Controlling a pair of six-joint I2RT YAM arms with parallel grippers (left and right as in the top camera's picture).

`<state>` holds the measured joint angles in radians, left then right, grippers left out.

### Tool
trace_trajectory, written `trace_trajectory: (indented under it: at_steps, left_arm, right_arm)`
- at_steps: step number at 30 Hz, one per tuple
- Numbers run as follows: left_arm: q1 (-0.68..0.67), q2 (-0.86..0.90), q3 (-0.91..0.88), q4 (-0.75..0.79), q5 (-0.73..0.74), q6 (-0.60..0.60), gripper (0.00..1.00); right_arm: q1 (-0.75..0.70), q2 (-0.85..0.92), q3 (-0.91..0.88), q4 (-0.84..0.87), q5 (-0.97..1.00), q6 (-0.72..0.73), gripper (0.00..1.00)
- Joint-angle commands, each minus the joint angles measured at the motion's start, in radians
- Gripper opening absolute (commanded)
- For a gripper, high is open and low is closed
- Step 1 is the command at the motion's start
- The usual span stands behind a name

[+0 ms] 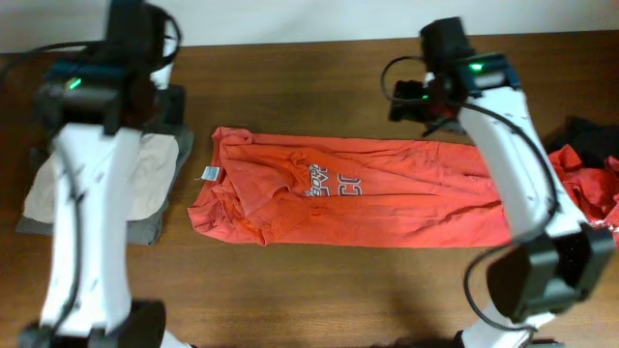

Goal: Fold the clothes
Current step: 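Move the left gripper to the strip's left end and grasp it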

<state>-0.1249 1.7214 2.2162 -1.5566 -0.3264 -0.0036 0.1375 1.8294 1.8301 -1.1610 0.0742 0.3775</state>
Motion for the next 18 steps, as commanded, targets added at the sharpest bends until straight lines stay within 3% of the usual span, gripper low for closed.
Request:
trace_trajectory:
  at_steps: [1, 3, 6, 10, 13, 14, 18]
  left_arm:
    - [0.059, -0.105, -0.020, -0.014, -0.030, -0.060, 0.61]
    - [0.108, -0.142, -0.075, -0.023, 0.058, -0.060, 0.62]
    - [0.164, -0.172, -0.225, 0.003, 0.299, -0.048, 0.63]
    - [0.138, -0.173, -0.504, 0.166, 0.571, -0.049, 0.63]
    - [0.073, -0.171, -0.720, 0.341, 0.627, -0.095, 0.67]
    - [0.032, -0.163, -0.849, 0.441, 0.627, -0.179, 0.67]
    - [-0.013, -0.135, -1.030, 0.628, 0.615, -0.341, 0.68]
  right_arm:
    - [-0.070, -0.140, 0.023, -0.013, 0.075, -0.082, 0.94]
    - [-0.119, -0.192, 0.023, -0.025, 0.068, -0.082, 0.99]
    - [-0.204, -0.240, 0.023, -0.051, 0.023, -0.082, 0.99]
    - [-0.304, -0.239, 0.021, -0.089, -0.088, -0.082, 0.99]
    - [-0.349, -0.211, 0.020, -0.113, -0.127, -0.081, 0.99]
    - [-0.361, -0.189, 0.020, -0.131, -0.127, -0.082, 0.99]
    - [-0.360, -0.150, 0.020, -0.164, -0.128, -0.082, 0.99]
